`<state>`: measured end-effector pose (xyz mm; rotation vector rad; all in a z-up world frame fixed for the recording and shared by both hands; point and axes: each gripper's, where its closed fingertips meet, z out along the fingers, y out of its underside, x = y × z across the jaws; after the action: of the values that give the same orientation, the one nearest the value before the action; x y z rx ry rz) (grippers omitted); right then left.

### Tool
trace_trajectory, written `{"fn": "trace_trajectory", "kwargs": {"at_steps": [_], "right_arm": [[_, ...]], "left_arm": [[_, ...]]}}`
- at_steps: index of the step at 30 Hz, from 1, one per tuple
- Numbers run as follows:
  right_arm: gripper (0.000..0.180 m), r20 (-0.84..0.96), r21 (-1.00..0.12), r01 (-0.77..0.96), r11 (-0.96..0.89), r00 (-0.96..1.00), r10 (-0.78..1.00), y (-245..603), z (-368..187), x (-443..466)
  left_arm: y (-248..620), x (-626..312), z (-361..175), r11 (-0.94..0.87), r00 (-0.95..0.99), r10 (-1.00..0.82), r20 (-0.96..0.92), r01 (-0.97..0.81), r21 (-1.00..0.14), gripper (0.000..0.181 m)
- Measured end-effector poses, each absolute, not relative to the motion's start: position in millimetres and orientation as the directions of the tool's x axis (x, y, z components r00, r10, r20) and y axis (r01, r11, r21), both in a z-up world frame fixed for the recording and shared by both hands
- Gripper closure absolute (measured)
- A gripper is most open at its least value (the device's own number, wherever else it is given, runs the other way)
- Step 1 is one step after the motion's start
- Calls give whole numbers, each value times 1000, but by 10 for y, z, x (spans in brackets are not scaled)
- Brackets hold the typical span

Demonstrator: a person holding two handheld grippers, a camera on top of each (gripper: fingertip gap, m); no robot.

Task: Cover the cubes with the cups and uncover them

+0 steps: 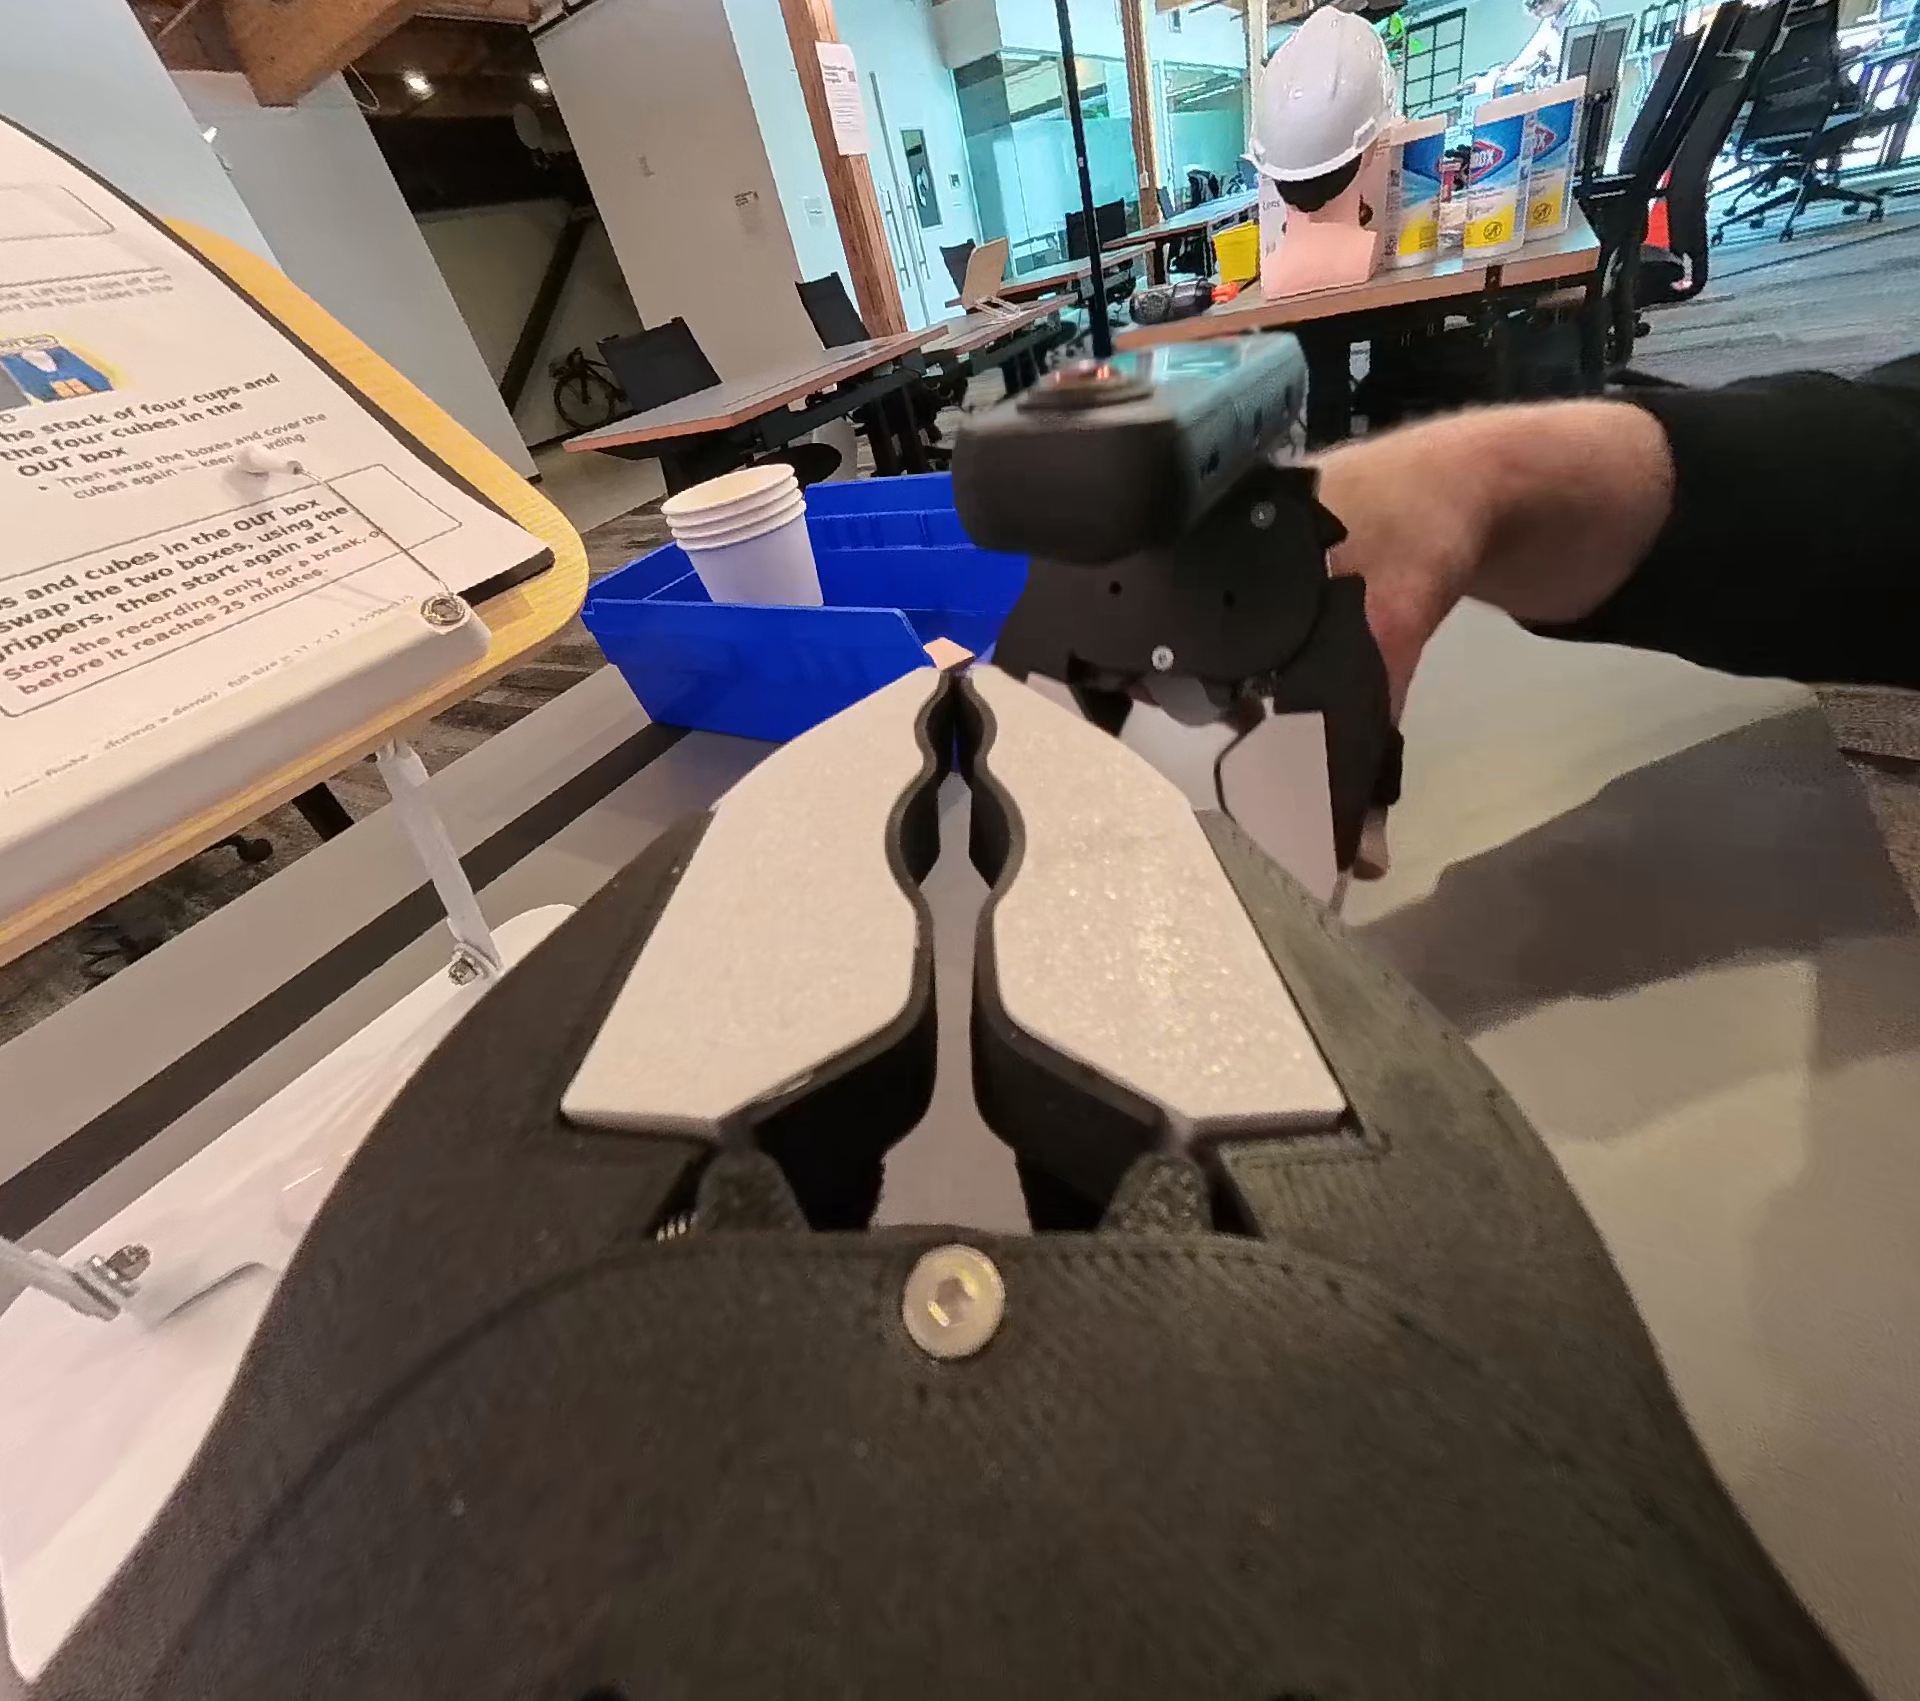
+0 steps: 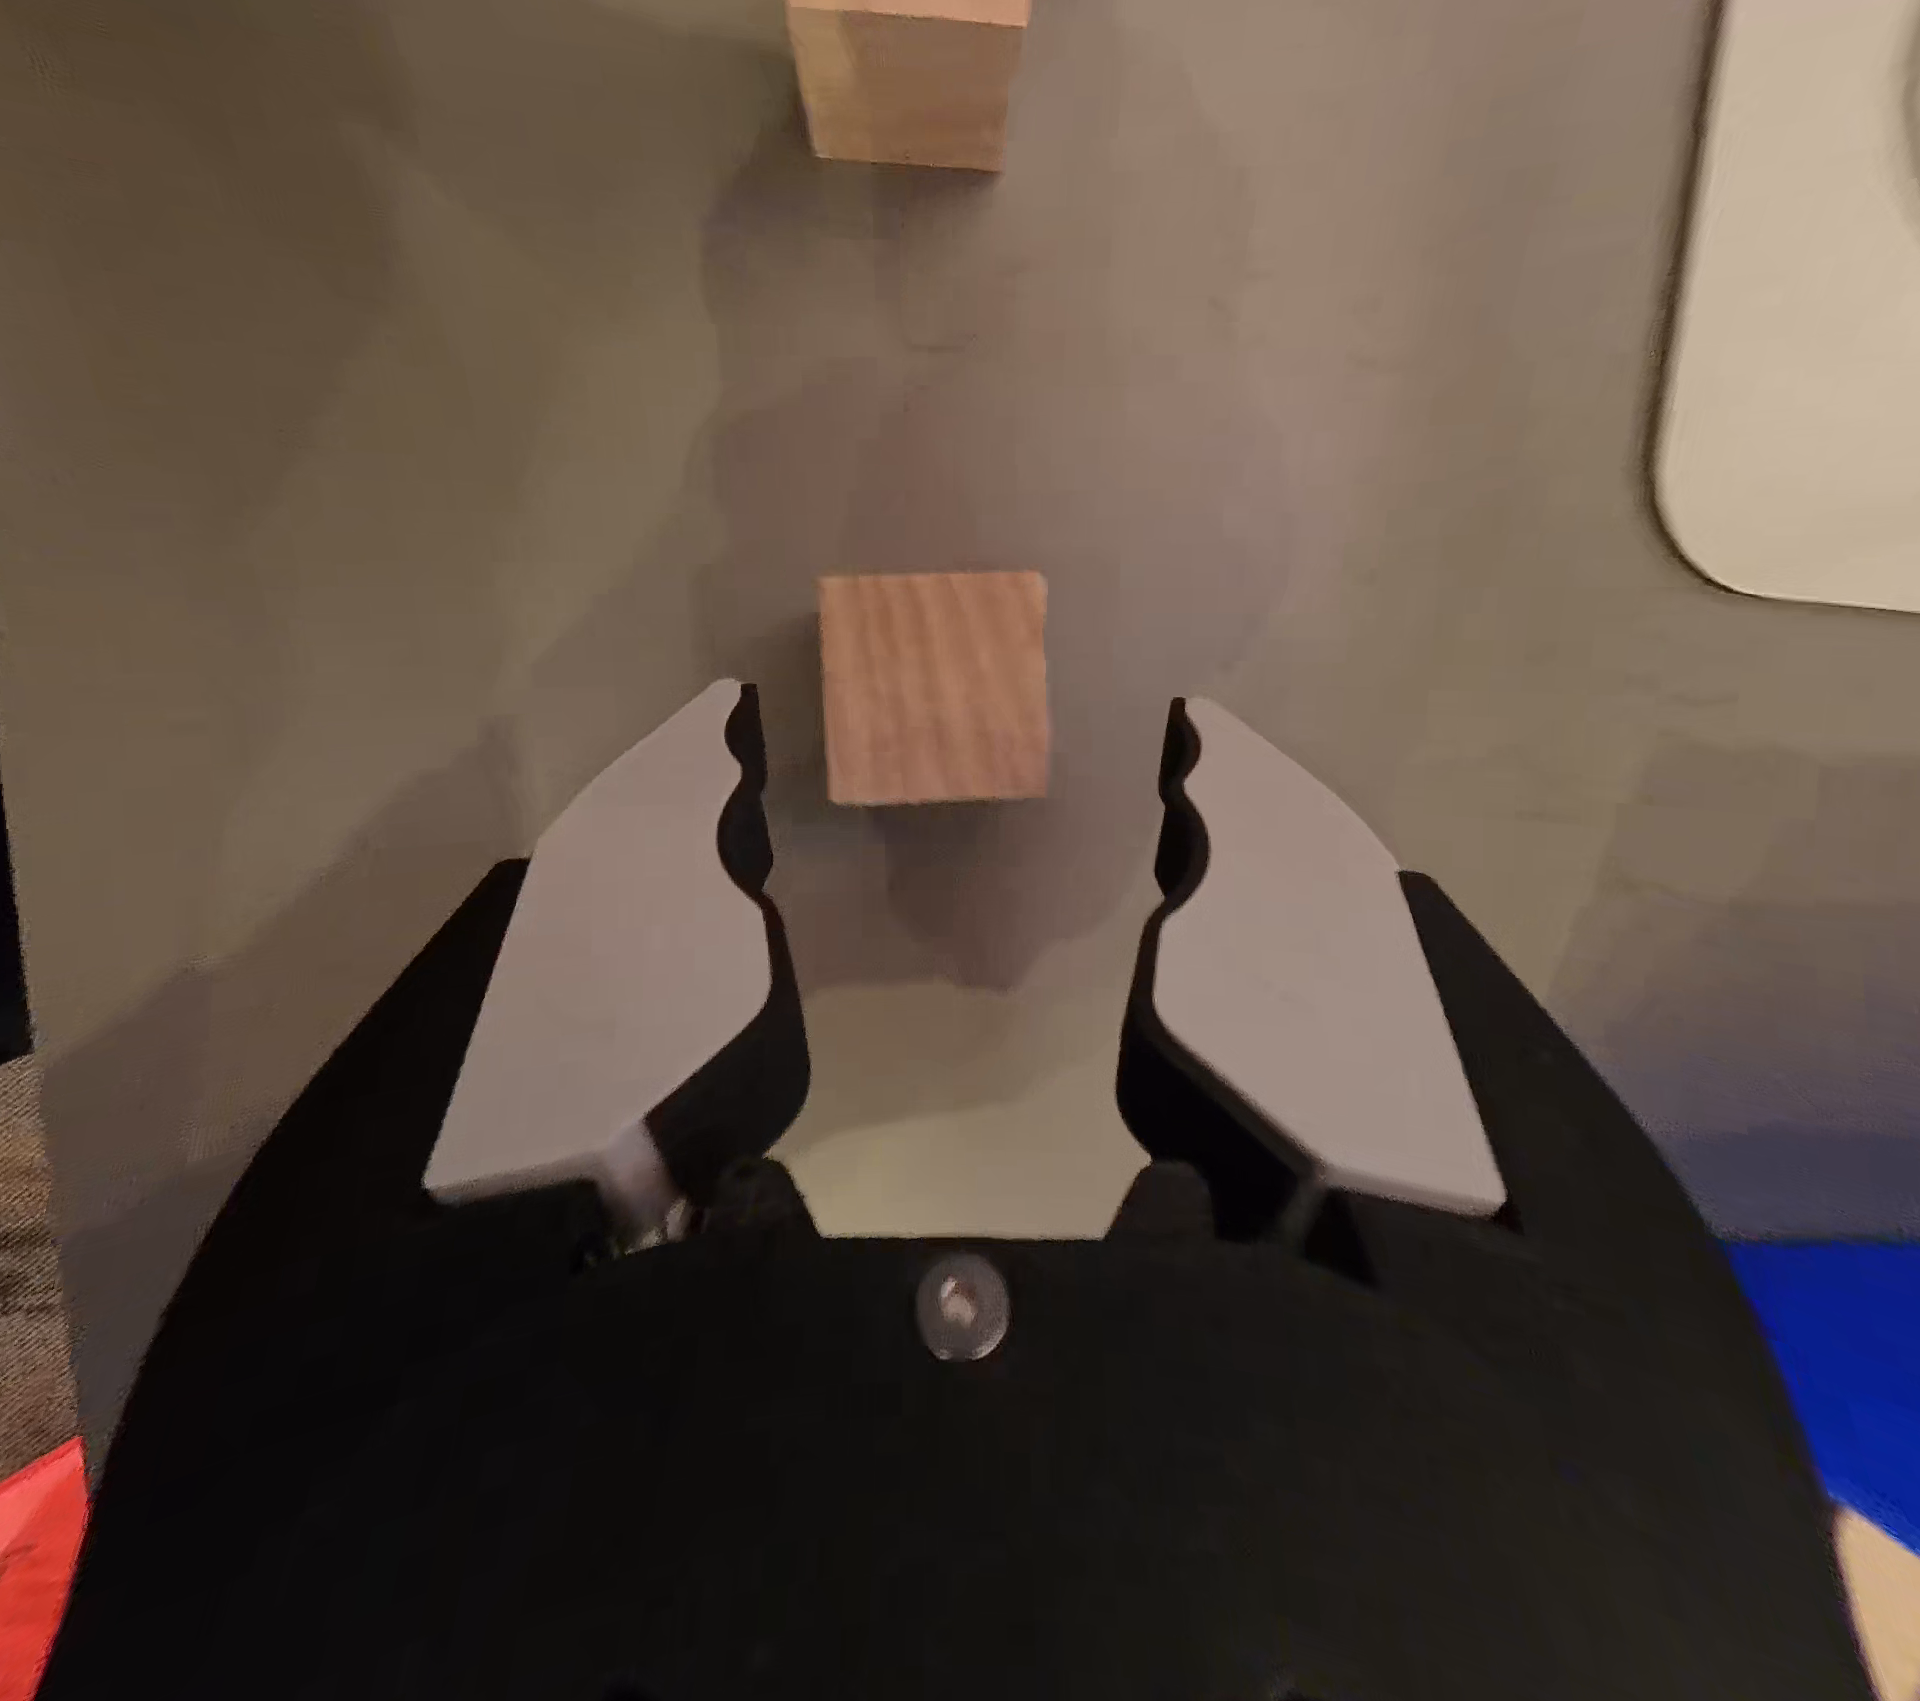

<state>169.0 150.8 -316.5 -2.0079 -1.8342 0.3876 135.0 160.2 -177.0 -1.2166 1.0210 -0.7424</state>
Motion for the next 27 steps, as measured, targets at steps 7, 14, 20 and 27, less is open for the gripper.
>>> {"fn": "trace_trajectory", "kwargs": {"at_steps": [7, 14, 20, 27], "right_arm": [[135, 24, -482, 875, -46, 66, 998, 1415, -3265, 1544], [134, 193, -506, 862, -14, 129, 973, 2074, -2473, 2486], [134, 281, -390, 917, -88, 210, 936, 2836, -2176, 3607], [134, 189, -235, 963, -129, 176, 966, 3076, -2703, 4036]], "left_arm": [[1597, 1352, -1772, 219, 385, -895, -226, -62, -974, 181], [1598, 1356, -1779, 214, 383, -897, -220, -59, -975, 181], [1630, 1367, -1811, 217, 391, -892, -229, -75, -973, 181], [1677, 1417, -1888, 205, 385, -894, -228, -100, -974, 181]]}}
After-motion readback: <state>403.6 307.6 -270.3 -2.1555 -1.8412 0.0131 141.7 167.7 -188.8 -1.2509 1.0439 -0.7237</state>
